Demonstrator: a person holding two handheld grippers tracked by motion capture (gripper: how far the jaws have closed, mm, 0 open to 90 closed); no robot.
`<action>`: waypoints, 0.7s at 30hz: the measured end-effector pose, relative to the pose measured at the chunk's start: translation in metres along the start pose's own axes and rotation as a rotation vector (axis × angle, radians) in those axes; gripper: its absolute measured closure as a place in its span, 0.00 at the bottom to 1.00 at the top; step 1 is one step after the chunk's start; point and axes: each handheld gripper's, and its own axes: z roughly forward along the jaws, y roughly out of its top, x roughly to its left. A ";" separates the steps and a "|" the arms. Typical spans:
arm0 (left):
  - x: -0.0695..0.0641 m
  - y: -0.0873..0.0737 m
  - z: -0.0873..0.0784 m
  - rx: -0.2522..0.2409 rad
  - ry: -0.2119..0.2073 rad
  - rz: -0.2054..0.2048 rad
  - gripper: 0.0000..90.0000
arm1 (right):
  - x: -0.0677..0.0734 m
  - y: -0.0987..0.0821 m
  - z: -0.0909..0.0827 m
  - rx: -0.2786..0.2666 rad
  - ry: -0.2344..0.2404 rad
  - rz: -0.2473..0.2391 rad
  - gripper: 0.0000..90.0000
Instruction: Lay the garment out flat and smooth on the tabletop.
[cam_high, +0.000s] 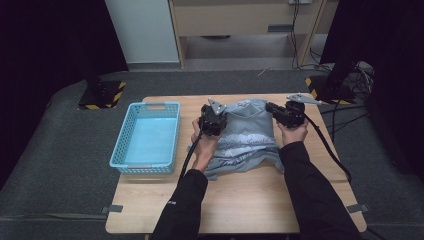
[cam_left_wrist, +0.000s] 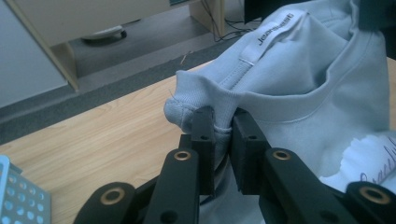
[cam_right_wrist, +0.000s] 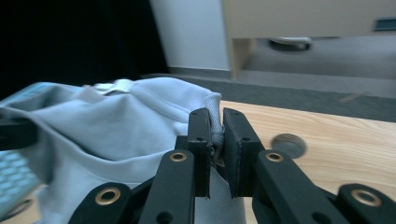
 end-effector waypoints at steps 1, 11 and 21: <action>0.003 -0.001 0.005 0.001 0.000 -0.024 0.89 | -0.001 -0.002 0.007 0.003 -0.025 -0.001 0.91; 0.019 -0.018 0.007 0.018 -0.017 -0.102 0.56 | -0.011 -0.010 0.023 0.050 -0.092 -0.015 0.54; 0.010 -0.045 -0.040 0.065 -0.047 -0.042 0.41 | -0.015 -0.033 -0.028 0.090 -0.052 -0.068 0.31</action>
